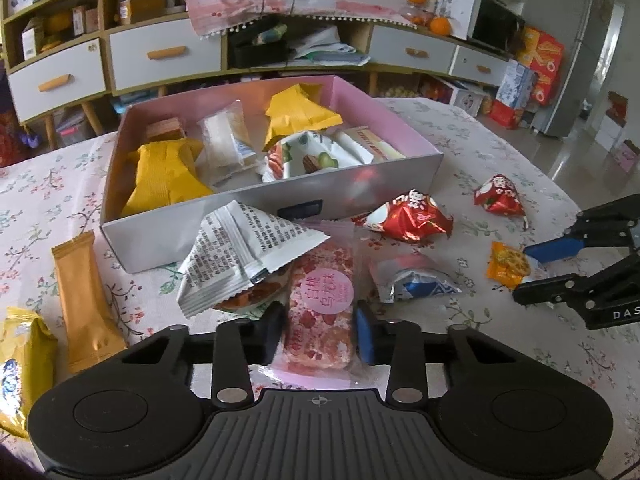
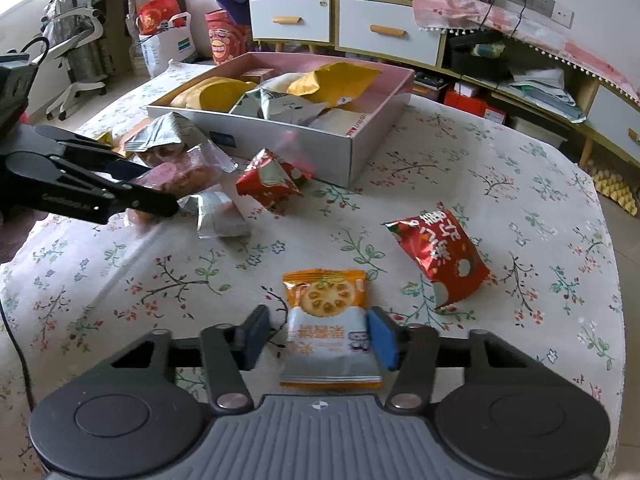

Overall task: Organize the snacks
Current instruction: 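Grasp the white lotus-chip packet with the right tool while the left tool grasps the pink strawberry packet, then carry the pink packet into the box with left while right carries the lotus packet in, releasing both, then move both open tools toward the yellow biscuit pack and the white printed packet, then grasp the yellow blue-label biscuit pack with left while right grasps the white printed triangular packet, then lift the biscuit pack with left while right lifts the white printed packet toward the box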

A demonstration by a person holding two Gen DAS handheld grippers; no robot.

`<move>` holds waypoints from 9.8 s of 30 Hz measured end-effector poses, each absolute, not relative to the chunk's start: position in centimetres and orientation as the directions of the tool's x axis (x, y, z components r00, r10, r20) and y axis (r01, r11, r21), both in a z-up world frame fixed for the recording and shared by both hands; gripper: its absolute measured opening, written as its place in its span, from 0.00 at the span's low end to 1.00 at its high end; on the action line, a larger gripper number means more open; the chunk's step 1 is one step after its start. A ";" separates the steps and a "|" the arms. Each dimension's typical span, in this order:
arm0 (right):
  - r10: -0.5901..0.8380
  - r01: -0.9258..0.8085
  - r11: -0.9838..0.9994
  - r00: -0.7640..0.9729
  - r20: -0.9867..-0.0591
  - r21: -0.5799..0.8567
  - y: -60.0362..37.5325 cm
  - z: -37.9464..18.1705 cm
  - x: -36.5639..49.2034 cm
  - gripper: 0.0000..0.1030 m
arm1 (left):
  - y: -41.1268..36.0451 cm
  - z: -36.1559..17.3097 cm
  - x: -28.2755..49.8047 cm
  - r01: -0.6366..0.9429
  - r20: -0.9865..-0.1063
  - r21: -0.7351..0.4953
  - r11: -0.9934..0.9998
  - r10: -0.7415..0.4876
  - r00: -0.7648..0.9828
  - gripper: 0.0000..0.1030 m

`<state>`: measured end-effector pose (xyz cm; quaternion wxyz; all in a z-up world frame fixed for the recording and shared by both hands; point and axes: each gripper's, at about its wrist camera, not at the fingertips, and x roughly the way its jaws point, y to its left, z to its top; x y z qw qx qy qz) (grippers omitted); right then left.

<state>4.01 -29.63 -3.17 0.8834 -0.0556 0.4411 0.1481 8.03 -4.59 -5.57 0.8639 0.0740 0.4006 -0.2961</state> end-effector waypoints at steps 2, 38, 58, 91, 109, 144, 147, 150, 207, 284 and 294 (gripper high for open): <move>0.204 -0.315 0.949 0.565 -0.799 0.019 -29.2 -3.0 4.0 0.17 | -4.6 -5.4 8.0 0.571 -0.743 -0.104 0.814 -0.445 0.500 0.30; 0.161 -0.184 0.982 0.645 -0.747 0.053 -27.7 1.1 6.3 0.15 | -3.7 -0.5 5.2 0.599 -0.711 -0.189 0.778 -0.529 0.464 0.29; 0.143 0.003 0.980 0.678 -0.721 0.197 -27.0 2.7 11.3 0.15 | -2.5 0.5 9.8 0.450 -0.679 -0.234 0.862 -0.476 0.559 0.29; 0.254 0.142 0.859 0.717 -0.649 0.492 -29.0 -0.6 16.1 0.17 | -6.9 -2.1 20.4 0.385 -0.794 -0.104 0.917 -0.310 0.524 0.29; 0.227 0.168 0.852 0.734 -0.640 0.495 -29.5 0.9 15.2 0.60 | -5.7 -0.5 17.5 0.399 -0.736 -0.141 0.906 -0.366 0.569 0.80; 0.114 -0.103 0.993 0.688 -0.716 0.058 -22.8 0.8 6.8 0.80 | 6.3 -2.6 8.5 0.406 -0.737 -0.014 0.914 -0.284 0.613 0.94; 0.101 -0.136 0.991 0.664 -0.741 0.013 -21.9 -0.3 6.2 0.80 | 6.9 -3.3 8.5 0.387 -0.751 -0.001 0.922 -0.257 0.609 0.94; 0.088 -0.172 0.985 0.643 -0.760 -0.032 -21.0 -1.3 5.7 0.80 | 7.4 -3.9 8.6 0.393 -0.759 0.005 0.919 -0.253 0.600 0.94; 0.163 -0.120 0.986 0.609 -0.776 0.114 -11.5 -2.6 14.1 0.71 | 10.9 -4.9 12.1 0.290 -0.830 -0.075 0.954 -0.221 0.512 0.46; 0.159 -0.027 0.981 0.671 -0.724 0.191 -21.5 3.0 9.9 0.29 | 2.4 0.2 9.3 0.397 -0.772 -0.103 0.912 -0.325 0.546 0.46; 0.122 0.051 0.975 0.698 -0.706 0.219 -24.5 3.3 10.1 0.29 | -0.7 1.1 9.9 0.410 -0.740 -0.108 0.906 -0.349 0.575 0.46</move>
